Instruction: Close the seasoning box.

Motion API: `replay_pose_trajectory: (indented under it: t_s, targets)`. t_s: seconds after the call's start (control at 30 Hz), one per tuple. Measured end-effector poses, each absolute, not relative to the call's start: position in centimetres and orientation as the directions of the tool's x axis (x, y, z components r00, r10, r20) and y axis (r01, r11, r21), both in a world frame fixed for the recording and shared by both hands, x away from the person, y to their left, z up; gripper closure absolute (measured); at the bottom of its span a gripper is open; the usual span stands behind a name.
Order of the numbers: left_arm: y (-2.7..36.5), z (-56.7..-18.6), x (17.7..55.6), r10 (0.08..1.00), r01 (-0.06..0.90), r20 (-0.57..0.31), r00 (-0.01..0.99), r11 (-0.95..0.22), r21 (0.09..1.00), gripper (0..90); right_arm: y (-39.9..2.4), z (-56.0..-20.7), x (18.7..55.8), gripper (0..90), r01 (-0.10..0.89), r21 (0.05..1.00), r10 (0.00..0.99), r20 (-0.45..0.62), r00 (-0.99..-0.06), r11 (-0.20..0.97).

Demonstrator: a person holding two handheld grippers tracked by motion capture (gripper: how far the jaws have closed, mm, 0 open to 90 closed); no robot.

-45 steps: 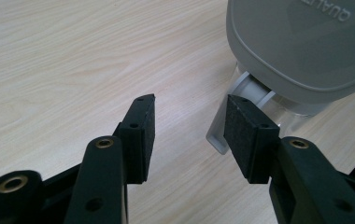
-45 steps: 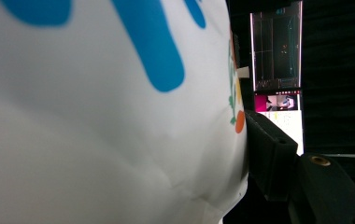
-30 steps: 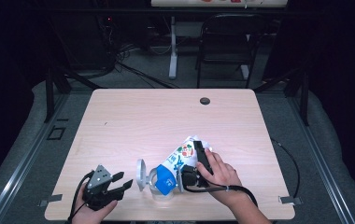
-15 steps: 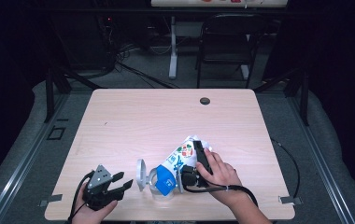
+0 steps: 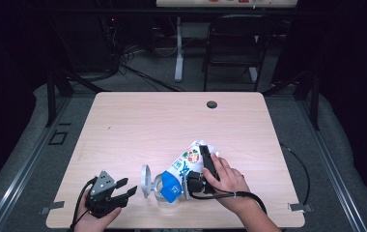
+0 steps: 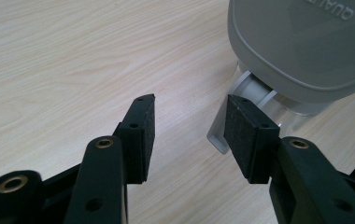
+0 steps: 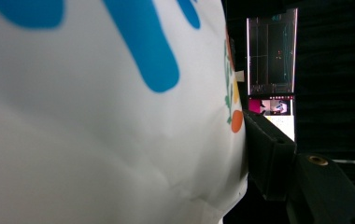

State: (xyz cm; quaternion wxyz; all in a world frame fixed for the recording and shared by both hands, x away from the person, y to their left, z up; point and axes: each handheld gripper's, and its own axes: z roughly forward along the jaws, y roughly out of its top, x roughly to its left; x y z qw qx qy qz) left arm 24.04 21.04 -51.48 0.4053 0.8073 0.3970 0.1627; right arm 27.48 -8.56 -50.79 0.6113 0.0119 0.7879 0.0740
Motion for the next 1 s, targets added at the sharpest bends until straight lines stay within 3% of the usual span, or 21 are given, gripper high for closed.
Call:
replay_pose_trajectory:
  t_s: [1.0]
  targets:
    - [21.04, -51.47, 24.03, 0.773, 0.509, -0.059, 0.632, -0.356, 0.784, 54.2, -8.62, -50.87, 27.52, 47.0, -0.076, 0.133, 0.110, -0.961, -0.254, 0.988]
